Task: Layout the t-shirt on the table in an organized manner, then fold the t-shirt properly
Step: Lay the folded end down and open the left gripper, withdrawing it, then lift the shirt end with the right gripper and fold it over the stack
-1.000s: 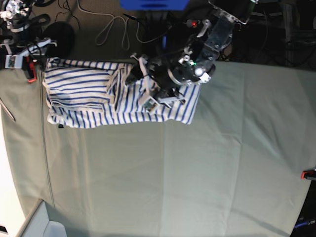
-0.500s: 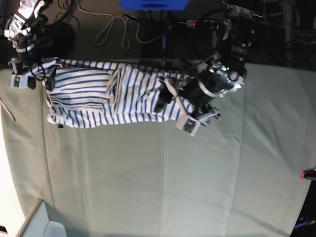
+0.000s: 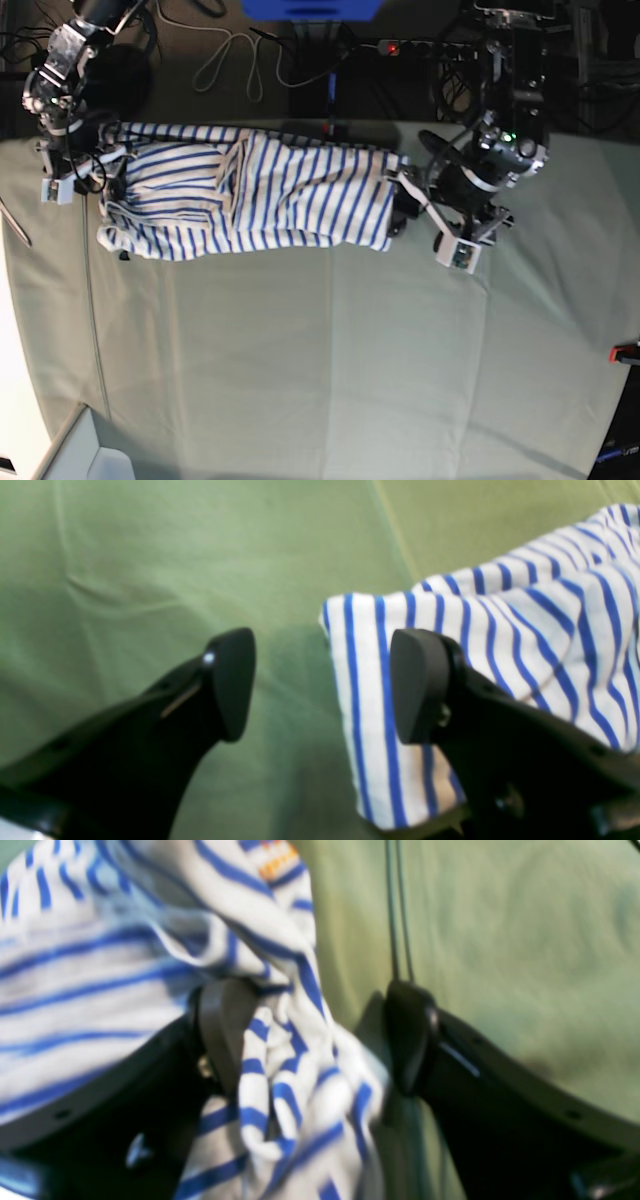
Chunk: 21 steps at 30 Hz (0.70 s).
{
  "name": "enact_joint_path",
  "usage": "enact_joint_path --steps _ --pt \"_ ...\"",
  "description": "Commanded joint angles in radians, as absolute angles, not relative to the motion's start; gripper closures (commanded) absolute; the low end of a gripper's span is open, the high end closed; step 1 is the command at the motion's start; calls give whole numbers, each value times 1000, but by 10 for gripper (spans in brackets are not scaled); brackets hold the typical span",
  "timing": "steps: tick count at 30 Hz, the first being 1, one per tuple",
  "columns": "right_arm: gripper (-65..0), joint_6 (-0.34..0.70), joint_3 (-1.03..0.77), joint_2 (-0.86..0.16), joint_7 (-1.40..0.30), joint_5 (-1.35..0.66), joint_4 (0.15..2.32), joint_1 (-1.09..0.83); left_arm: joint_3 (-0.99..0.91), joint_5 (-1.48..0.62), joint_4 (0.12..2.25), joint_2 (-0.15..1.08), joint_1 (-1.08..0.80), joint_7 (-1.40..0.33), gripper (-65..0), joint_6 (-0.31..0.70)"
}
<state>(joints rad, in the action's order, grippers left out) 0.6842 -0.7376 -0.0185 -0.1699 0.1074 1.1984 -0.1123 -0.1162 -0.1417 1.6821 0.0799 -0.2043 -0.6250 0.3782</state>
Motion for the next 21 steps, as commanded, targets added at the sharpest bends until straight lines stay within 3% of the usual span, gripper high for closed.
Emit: enact_joint_path --steps 1,5,7,11,14,21 --pt "-406 698 -736 -22 -206 125 1188 -110 -124 -151 1702 79 -199 -605 -410 383" --pt "-396 698 -719 -19 -206 125 1184 -119 -153 -151 1702 74 -199 -605 -410 383" --pt "-349 698 -671 -21 -206 125 1184 -133 -163 -151 1702 74 -199 -605 -410 383" --pt "-173 698 -593 -22 -206 125 1185 -156 -183 -151 1702 70 -196 -605 -410 383" --pt "0 698 -572 -21 -206 125 1185 -163 -185 -151 1702 74 -196 -605 -410 383" --pt "0 698 -576 -15 -206 120 1305 -196 -262 -151 1715 70 -193 -605 -409 383"
